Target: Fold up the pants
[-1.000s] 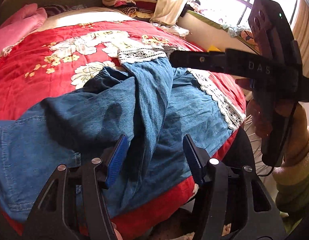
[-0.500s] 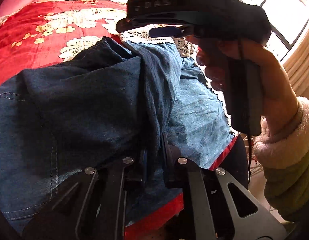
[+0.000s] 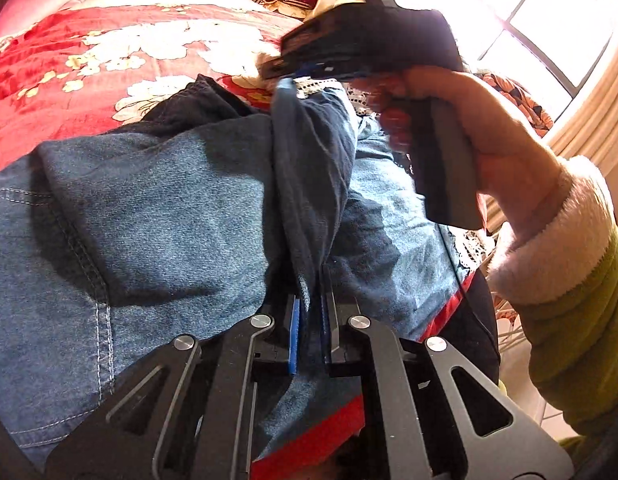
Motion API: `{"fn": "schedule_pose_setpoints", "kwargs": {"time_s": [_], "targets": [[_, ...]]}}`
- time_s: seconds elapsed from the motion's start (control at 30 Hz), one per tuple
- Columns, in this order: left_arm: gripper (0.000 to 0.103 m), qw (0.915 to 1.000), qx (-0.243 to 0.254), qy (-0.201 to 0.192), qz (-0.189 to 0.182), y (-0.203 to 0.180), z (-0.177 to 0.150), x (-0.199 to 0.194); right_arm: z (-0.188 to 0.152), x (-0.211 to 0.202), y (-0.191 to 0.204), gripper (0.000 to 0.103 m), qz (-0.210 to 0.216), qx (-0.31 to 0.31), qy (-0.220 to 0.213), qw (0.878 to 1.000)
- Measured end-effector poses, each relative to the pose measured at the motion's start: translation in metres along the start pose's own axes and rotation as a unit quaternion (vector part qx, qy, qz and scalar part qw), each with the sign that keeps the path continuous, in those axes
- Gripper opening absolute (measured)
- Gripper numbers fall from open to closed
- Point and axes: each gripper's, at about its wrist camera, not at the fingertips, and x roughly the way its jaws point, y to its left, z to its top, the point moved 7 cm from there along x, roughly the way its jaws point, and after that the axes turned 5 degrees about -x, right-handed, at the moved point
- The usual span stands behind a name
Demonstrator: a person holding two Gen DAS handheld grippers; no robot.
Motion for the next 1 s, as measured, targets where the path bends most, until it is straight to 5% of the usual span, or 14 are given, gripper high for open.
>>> {"fn": "schedule_pose_setpoints", "kwargs": {"time_s": [0.37,0.7,1.0], "targets": [[0.002,0.9988,0.023,-0.044,-0.004,0.005,0.007,-0.030,-0.043,-0.145,-0.055,0.007,0.051,0.113,-0.121,0.985],[0.002,0.9949,0.089,-0.040,0.025,-0.014,-0.007,-0.028,-0.166,-0.169,-0.098,0.007,0.048,0.213,-0.095,0.971],[0.002,0.9913,0.122,-0.036,0.034,-0.024,-0.019,-0.027,-0.208,-0.169,-0.096,0.008,0.064,0.233,-0.061,0.968]]}}
